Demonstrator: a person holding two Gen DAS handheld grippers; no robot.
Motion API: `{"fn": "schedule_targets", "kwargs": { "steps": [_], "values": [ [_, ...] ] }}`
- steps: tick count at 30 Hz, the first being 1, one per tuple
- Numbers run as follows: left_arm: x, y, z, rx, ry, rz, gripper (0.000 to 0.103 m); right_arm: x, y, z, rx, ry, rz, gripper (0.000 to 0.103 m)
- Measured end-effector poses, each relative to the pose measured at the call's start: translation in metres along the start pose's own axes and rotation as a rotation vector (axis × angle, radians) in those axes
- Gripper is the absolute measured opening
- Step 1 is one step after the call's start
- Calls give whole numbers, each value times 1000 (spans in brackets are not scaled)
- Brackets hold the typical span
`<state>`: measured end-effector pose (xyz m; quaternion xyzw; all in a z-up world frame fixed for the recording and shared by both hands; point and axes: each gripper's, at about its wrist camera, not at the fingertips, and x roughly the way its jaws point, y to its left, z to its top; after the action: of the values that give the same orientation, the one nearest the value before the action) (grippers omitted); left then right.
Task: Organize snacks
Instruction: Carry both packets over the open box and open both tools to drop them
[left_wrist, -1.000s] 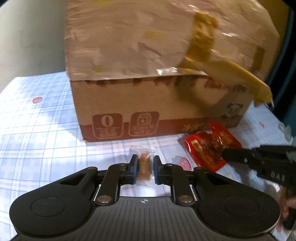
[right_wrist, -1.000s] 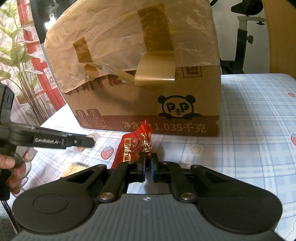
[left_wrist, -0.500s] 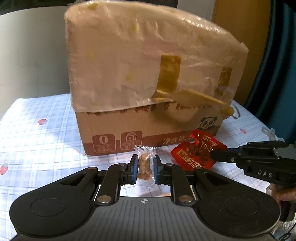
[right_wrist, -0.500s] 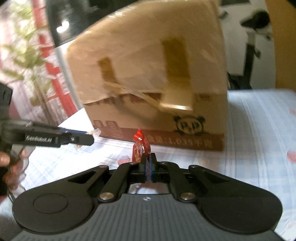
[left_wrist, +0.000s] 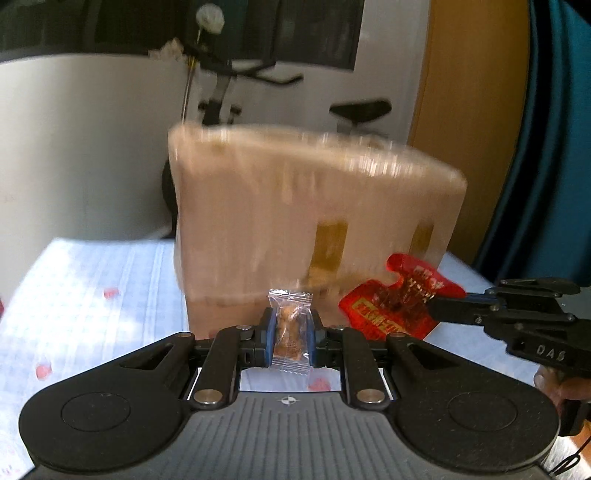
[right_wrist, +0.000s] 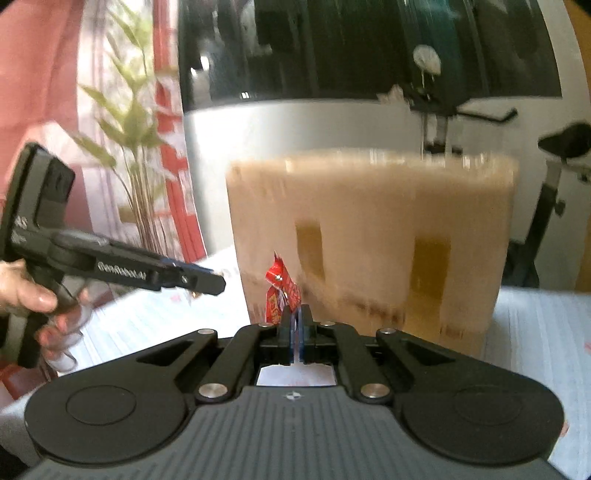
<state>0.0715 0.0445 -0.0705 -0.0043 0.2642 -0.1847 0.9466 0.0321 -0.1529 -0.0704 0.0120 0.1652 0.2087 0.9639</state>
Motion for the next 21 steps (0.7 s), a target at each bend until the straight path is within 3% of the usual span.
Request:
{"fn": "schedule_targets", "kwargs": {
  "steps": [6,10,15,21],
  "values": [
    [-13,-6,48,18,-127,-4,18,-11,-21,58,52,-147,-4,2],
    [-4,-14,84,37,-186,-5,18,-5,-40,92,64,-204,-58,2],
    [24,-21,121,50,-208,8,18,26,-70,117,88,-172,-197,2],
    [60,-23,142,39,-166,46,18,55,-92,117,58,-70,-340,2]
  ]
}}
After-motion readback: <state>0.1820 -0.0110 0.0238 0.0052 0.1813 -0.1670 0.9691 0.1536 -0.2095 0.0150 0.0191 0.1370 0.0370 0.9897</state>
